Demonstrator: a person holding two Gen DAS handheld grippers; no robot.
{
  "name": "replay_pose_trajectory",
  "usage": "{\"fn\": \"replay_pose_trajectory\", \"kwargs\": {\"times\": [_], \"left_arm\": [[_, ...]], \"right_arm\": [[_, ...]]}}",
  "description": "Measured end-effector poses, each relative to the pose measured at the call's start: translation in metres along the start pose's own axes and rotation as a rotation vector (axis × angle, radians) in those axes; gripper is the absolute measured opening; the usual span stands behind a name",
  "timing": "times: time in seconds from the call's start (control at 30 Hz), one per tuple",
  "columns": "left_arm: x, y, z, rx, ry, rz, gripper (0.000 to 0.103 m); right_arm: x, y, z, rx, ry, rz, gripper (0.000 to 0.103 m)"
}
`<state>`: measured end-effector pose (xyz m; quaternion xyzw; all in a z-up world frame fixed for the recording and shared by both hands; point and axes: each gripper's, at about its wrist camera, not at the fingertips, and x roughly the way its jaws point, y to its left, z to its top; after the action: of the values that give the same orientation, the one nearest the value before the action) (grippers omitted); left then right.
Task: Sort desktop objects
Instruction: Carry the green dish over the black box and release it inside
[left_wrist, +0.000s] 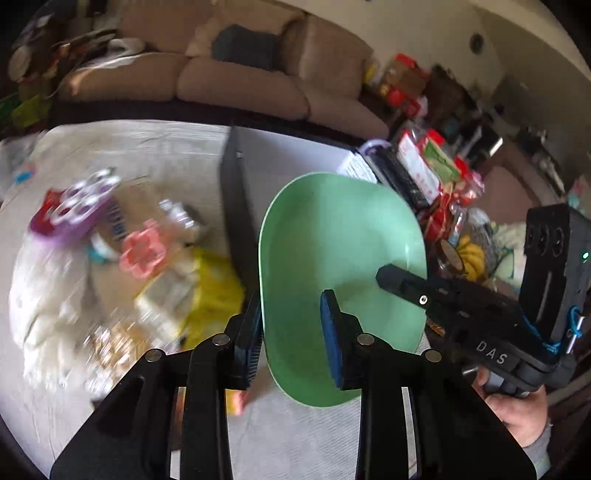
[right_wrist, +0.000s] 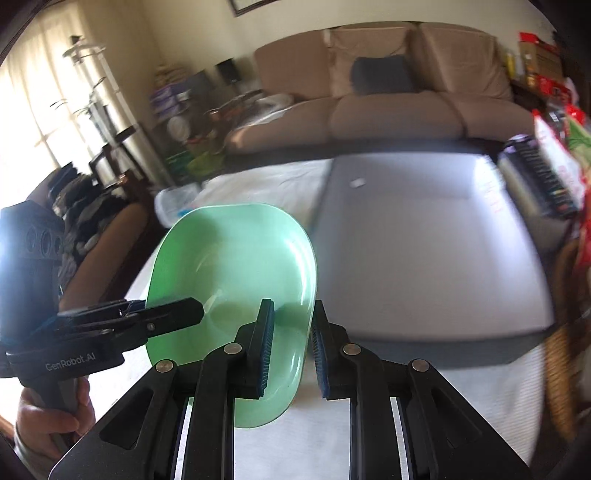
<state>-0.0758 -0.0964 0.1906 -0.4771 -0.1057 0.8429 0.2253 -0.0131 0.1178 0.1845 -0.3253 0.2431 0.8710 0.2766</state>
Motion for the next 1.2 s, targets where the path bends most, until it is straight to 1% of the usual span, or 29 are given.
{"fn": "replay_pose_trajectory", "kwargs": {"times": [0.07, 0.17, 0.2, 0.33, 0.43, 0.5, 0.57, 0.63, 0.7, 0.77, 0.8, 0.83, 0.87, 0.97, 1.03, 1.07, 1.1, 1.2], "left_arm": [[0.026, -0.022, 0.021, 0.033, 0.051, 0.018, 0.027], [0.071, -0.039, 0.046, 0.066, 0.136, 0.059, 0.027], [0.086, -0.042, 0.054, 0.071, 0.162, 0.072, 0.027], [0.134, -0.043, 0.083, 0.081, 0.233, 0.127, 0.03], [0.169, -0.035, 0.108, 0.063, 0.272, 0.165, 0.031], [0.193, -0.031, 0.124, 0.053, 0.298, 0.183, 0.032], [0.219, -0.026, 0.138, 0.044, 0.322, 0.203, 0.032], [0.243, -0.028, 0.149, 0.05, 0.334, 0.227, 0.032], [0.27, -0.03, 0.157, 0.053, 0.369, 0.261, 0.033], [0.29, -0.029, 0.158, 0.052, 0.397, 0.293, 0.033], [0.296, -0.026, 0.157, 0.043, 0.403, 0.308, 0.034], [0.299, -0.023, 0.157, 0.028, 0.404, 0.305, 0.034], [0.301, -0.021, 0.156, 0.012, 0.404, 0.284, 0.034], [0.307, -0.017, 0.148, 0.009, 0.419, 0.283, 0.035], [0.309, -0.014, 0.142, -0.009, 0.422, 0.287, 0.035], [0.31, -0.013, 0.138, -0.02, 0.427, 0.284, 0.035], [0.31, -0.014, 0.137, -0.02, 0.416, 0.284, 0.037], [0.311, -0.019, 0.133, -0.049, 0.413, 0.27, 0.037]], "right_arm": [[0.0, -0.028, 0.017, 0.022, 0.01, -0.035, 0.019], [0.015, -0.073, 0.04, 0.094, 0.053, -0.042, 0.02], [0.02, -0.082, 0.045, 0.106, 0.069, -0.045, 0.02], [0.057, -0.12, 0.069, 0.136, 0.156, -0.07, 0.02], [0.085, -0.148, 0.086, 0.182, 0.188, -0.074, 0.021], [0.107, -0.164, 0.099, 0.207, 0.208, -0.096, 0.021], [0.13, -0.179, 0.112, 0.21, 0.232, -0.136, 0.022], [0.147, -0.19, 0.12, 0.199, 0.252, -0.196, 0.024], [0.165, -0.202, 0.133, 0.158, 0.277, -0.291, 0.024], [0.174, -0.208, 0.142, 0.091, 0.284, -0.396, 0.024], [0.175, -0.208, 0.148, 0.062, 0.277, -0.409, 0.025], [0.171, -0.205, 0.155, 0.035, 0.26, -0.428, 0.033], [0.164, -0.201, 0.16, 0.012, 0.235, -0.444, 0.039], [0.119, -0.183, 0.17, -0.046, 0.098, -0.381, 0.039], [0.089, -0.179, 0.163, -0.041, 0.037, -0.351, 0.041], [0.074, -0.177, 0.159, -0.042, 0.013, -0.322, 0.041], [0.066, -0.176, 0.158, -0.043, -0.002, -0.31, 0.041], [0.041, -0.175, 0.14, -0.053, -0.015, -0.289, 0.042]]}}
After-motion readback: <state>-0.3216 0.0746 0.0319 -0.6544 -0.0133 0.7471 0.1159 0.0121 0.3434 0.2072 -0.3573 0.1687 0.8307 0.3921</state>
